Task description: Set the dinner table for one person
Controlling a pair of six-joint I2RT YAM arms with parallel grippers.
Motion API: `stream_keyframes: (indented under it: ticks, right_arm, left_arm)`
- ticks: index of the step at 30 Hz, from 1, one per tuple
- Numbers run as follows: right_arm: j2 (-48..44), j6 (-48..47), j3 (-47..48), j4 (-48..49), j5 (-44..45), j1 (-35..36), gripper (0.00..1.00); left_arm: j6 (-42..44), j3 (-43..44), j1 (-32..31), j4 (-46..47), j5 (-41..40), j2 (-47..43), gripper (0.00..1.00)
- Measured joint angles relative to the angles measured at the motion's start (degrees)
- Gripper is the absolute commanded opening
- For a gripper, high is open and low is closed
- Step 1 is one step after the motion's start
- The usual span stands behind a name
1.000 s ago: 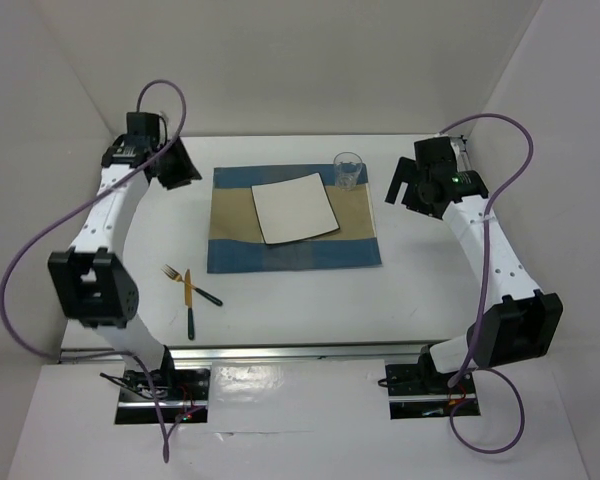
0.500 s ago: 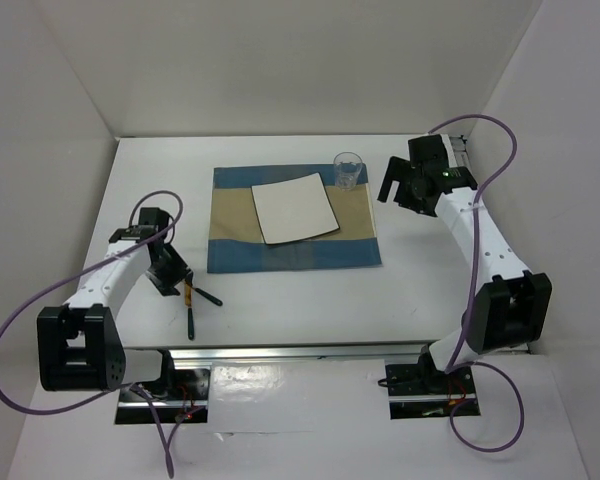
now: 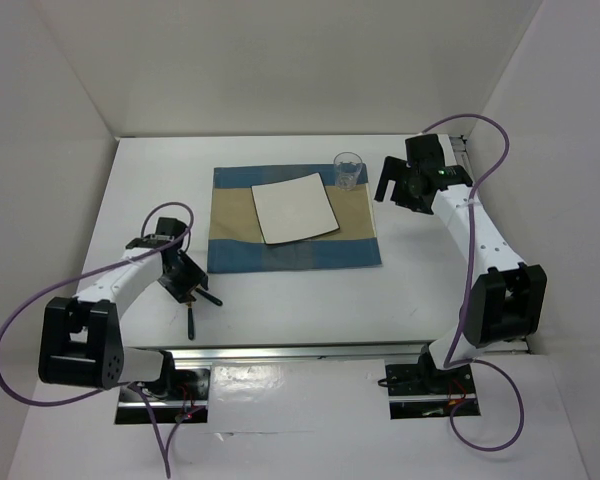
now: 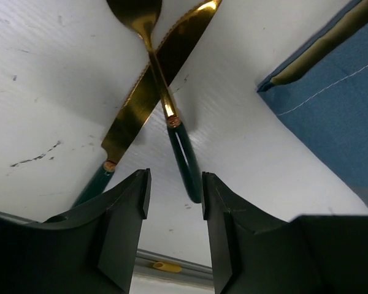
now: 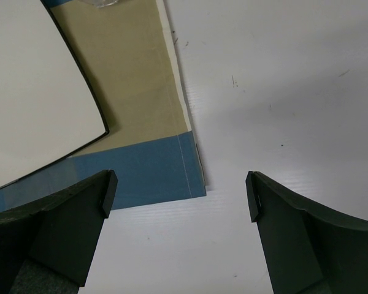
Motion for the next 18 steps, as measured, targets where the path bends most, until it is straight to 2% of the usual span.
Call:
stream_keyframes:
  ticks: [8,11,13,17,18]
  right_arm:
    - [0.4,-0.2,0.2,0.3,-0.5,0.0,1.00]
    - [0.9,-0.3,0.3,0.3,-0.6,0.0,1.00]
    - [1.1,-0.3,0.3,0.3,-0.8,0.0,1.00]
    - [1.1,-0.3,0.3,0.3,-0.9,0.0,1.00]
    - [1.1,-0.3,0.3,0.3,-0.9,0.0,1.00]
  left_arm:
    - [-2.4,0.0,-1.9,6.0,0.9,5.7,0.57]
    - [-2.7,0.3,-2.3,6.3,0.9,7.1,0.54]
    - [-2.8,0.3,-2.6,6.5,0.8,7.2,0.49]
    - [-4.1,0.5,-2.7,6.2,0.3,7.6,0.28]
    - [-4.2,0.5,-2.9,6.1,0.0,7.6,0.20]
